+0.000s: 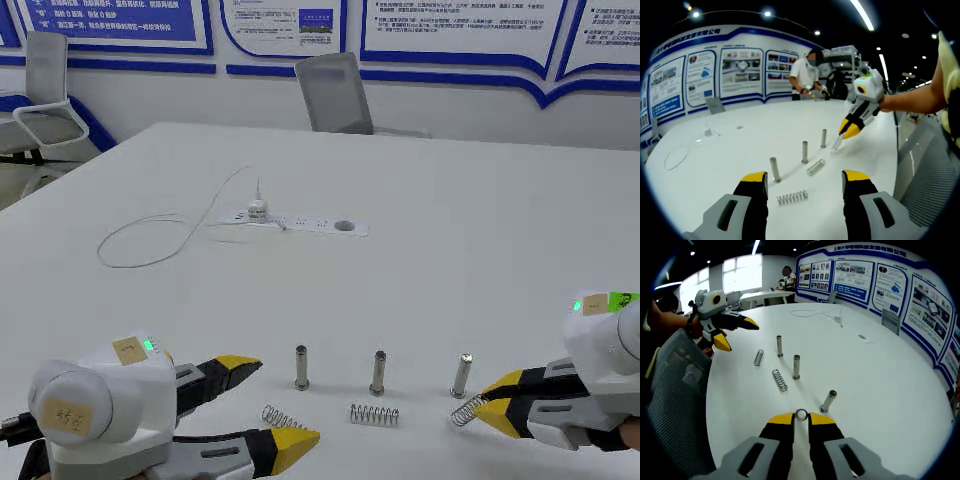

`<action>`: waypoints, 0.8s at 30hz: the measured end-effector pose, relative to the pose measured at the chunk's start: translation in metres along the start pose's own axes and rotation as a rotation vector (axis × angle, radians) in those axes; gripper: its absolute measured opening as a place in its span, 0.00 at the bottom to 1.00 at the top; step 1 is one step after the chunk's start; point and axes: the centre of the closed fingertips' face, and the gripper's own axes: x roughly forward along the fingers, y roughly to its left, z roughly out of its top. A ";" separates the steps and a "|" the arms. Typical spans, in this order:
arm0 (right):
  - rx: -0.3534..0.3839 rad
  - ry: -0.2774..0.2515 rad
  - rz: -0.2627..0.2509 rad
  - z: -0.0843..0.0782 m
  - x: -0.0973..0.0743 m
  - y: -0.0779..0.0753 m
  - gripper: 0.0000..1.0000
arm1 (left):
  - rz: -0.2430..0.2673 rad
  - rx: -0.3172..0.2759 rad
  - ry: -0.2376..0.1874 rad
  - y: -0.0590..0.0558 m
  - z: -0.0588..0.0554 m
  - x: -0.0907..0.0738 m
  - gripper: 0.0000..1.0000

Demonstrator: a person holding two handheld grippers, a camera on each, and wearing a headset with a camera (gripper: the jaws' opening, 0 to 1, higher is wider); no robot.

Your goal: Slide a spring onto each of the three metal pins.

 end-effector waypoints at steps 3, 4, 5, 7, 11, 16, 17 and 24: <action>-0.002 0.011 0.001 0.006 -0.005 -0.001 0.12 | 0.001 0.002 -0.001 0.000 0.000 0.000 0.61; -0.006 0.014 0.002 0.009 -0.006 -0.001 0.12 | 0.001 0.002 -0.001 0.000 0.000 0.000 0.61; -0.008 0.024 0.008 0.011 -0.008 -0.001 0.12 | 0.001 0.003 -0.001 0.000 0.000 0.000 0.61; -0.012 0.037 0.012 0.013 -0.010 -0.003 0.12 | 0.001 0.004 -0.003 0.000 0.001 0.000 0.61; -0.023 0.072 0.024 0.020 -0.016 -0.005 0.12 | 0.006 0.002 -0.007 0.000 0.002 -0.001 0.61; -0.049 0.099 0.022 0.029 -0.021 -0.013 0.12 | 0.009 0.003 -0.010 0.000 0.003 -0.002 0.61; -0.050 0.099 0.022 0.031 -0.021 -0.014 0.12 | 0.010 0.003 -0.011 0.000 0.003 -0.002 0.61; -0.065 0.111 0.016 0.043 -0.024 -0.021 0.12 | 0.016 0.002 -0.017 0.001 0.005 -0.003 0.61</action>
